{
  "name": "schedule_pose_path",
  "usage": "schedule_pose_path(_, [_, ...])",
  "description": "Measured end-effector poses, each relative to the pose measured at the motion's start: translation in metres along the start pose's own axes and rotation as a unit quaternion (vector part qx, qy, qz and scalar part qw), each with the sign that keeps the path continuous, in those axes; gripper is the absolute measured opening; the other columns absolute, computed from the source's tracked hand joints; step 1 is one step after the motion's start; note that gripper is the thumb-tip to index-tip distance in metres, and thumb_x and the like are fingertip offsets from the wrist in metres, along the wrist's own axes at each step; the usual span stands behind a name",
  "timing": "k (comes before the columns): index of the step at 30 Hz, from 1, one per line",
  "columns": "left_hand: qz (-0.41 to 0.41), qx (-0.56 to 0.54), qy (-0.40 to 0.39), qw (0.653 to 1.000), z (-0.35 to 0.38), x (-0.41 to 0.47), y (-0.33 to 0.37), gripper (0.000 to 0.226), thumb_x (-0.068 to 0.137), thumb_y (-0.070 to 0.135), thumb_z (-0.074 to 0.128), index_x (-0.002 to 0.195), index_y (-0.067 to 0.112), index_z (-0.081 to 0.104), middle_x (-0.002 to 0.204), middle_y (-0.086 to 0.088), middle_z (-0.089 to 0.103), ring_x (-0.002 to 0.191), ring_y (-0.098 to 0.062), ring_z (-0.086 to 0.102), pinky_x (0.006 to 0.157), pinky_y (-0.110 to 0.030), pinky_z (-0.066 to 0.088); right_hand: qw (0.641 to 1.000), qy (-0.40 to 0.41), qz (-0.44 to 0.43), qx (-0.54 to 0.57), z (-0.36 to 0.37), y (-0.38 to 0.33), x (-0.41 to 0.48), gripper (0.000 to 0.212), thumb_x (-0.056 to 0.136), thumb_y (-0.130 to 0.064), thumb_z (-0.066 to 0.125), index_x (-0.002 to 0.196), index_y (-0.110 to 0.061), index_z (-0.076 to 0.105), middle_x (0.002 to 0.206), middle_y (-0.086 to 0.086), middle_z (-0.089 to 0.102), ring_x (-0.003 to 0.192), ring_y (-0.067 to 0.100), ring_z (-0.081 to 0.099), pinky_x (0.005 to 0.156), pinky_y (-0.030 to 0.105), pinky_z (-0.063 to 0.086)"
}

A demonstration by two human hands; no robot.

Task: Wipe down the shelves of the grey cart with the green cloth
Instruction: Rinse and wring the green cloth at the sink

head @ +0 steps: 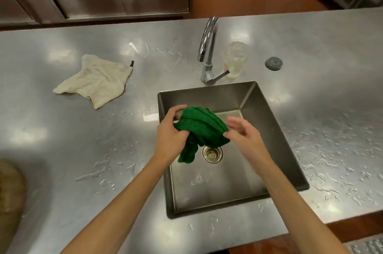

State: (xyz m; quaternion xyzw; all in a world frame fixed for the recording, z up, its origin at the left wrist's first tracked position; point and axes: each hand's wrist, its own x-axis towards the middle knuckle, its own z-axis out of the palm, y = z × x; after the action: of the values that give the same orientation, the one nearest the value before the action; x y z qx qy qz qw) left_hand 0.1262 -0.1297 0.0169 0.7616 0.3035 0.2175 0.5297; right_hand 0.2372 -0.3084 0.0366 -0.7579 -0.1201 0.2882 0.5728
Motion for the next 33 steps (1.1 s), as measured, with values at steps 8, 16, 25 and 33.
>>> schedule_pose_path(8, [-0.015,-0.067,-0.097,0.993,0.029,0.002,0.046,0.071,0.078,-0.009,0.072,0.136,0.026,0.053,0.114,0.011,0.064,0.104,-0.005,0.067,0.08,-0.022,0.059,0.986,-0.098,-0.086,0.107,0.018,-0.01,0.016,0.108,0.065,-0.042,0.089,0.152,-0.03,0.028,0.126,-0.013,0.063,0.118,0.008,0.062,0.087,0.023,0.055])
schedule_pose_path(16, [-0.011,-0.054,-0.26,0.964,0.031,0.0,0.049,0.12,0.077,-0.016,0.071,0.162,0.028,-0.001,0.163,0.008,0.032,0.142,-0.013,0.045,0.092,-0.016,0.053,0.992,-0.011,-0.102,0.078,0.007,-0.007,0.032,0.083,0.055,-0.034,0.094,0.127,-0.028,0.053,0.116,-0.004,0.068,0.11,0.014,0.066,0.091,0.043,0.058])
schedule_pose_path(25, [-0.01,-0.068,-0.287,0.955,0.044,-0.004,0.042,0.126,0.063,0.011,0.096,0.16,0.026,0.017,0.133,0.025,0.057,0.122,0.01,0.055,0.097,-0.01,0.048,0.974,0.034,-0.028,0.221,0.0,-0.019,0.028,0.054,0.061,-0.03,0.084,0.11,-0.016,0.068,0.104,0.009,0.073,0.098,0.026,0.071,0.08,0.044,0.061])
schedule_pose_path(33, [0.006,-0.089,-0.229,0.969,0.054,0.003,0.064,0.058,0.066,-0.004,0.09,0.117,0.012,0.066,0.103,0.0,0.075,0.095,-0.012,0.073,0.079,-0.022,0.058,0.981,-0.106,-0.004,0.163,-0.014,-0.026,0.011,0.078,0.081,-0.073,0.052,0.145,-0.03,0.043,0.137,-0.011,0.057,0.123,0.002,0.056,0.102,0.027,0.048])
